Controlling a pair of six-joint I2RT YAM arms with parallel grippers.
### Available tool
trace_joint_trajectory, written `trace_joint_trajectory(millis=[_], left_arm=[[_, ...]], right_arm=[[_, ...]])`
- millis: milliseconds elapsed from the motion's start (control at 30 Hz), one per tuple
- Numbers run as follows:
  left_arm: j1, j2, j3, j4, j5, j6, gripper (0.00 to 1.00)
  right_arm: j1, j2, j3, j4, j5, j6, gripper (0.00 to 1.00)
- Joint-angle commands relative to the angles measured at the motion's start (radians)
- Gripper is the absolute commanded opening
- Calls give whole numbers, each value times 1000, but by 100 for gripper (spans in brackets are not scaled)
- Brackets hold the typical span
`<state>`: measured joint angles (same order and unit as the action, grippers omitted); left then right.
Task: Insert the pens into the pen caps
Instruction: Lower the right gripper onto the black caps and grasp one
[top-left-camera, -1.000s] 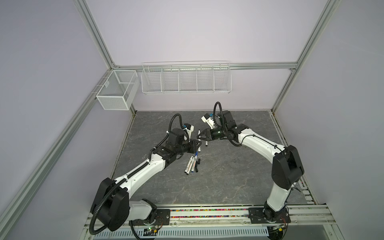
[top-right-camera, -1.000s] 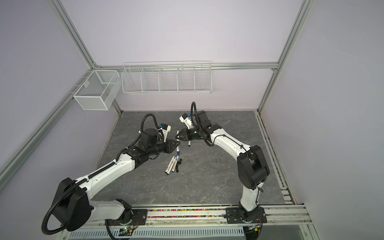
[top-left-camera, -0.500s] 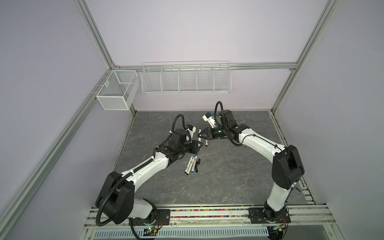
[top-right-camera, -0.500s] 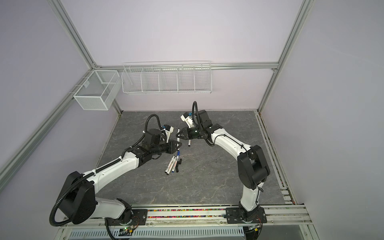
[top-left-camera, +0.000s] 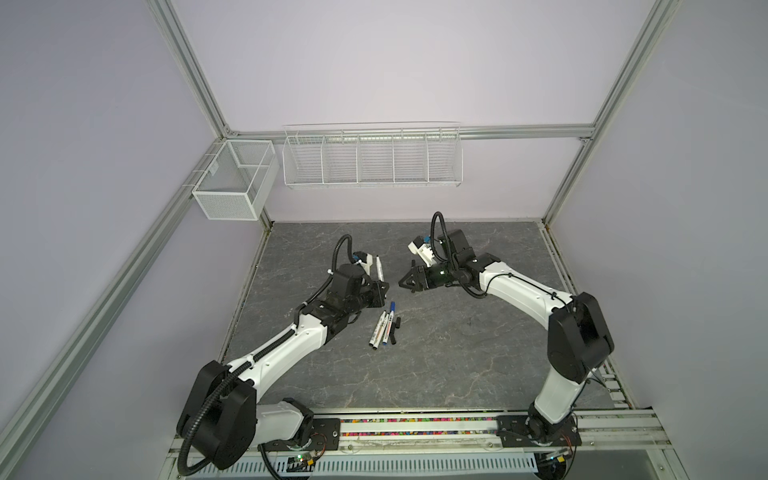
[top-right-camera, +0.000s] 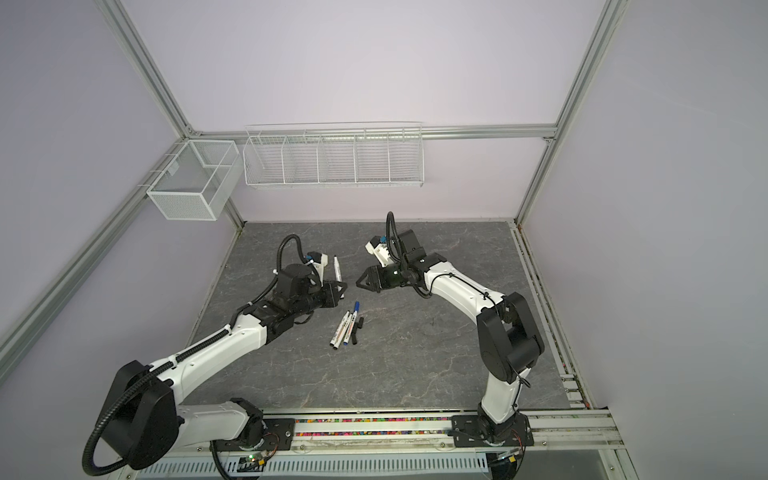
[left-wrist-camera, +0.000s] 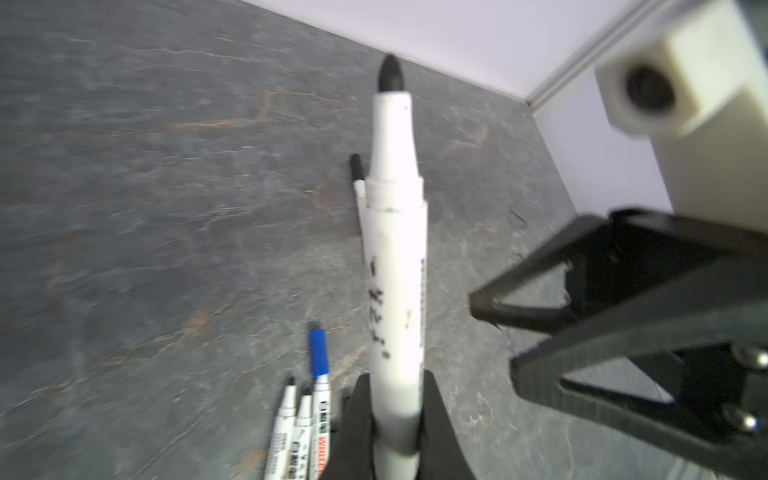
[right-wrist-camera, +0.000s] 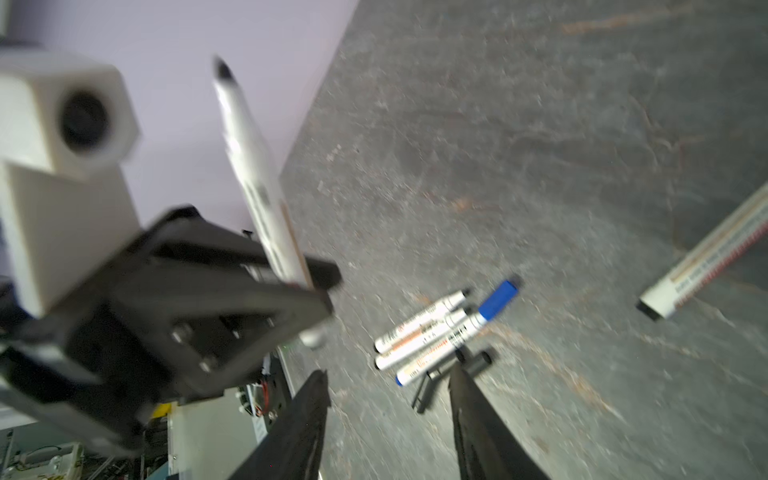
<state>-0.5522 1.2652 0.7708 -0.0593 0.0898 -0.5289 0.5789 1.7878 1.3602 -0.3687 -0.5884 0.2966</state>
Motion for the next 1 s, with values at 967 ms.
trace_joint_trajectory(millis=[967], left_arm=[[38, -137, -116, -76, -177, -87, 0]], right_arm=[[199, 420, 326, -470, 420, -173, 45]])
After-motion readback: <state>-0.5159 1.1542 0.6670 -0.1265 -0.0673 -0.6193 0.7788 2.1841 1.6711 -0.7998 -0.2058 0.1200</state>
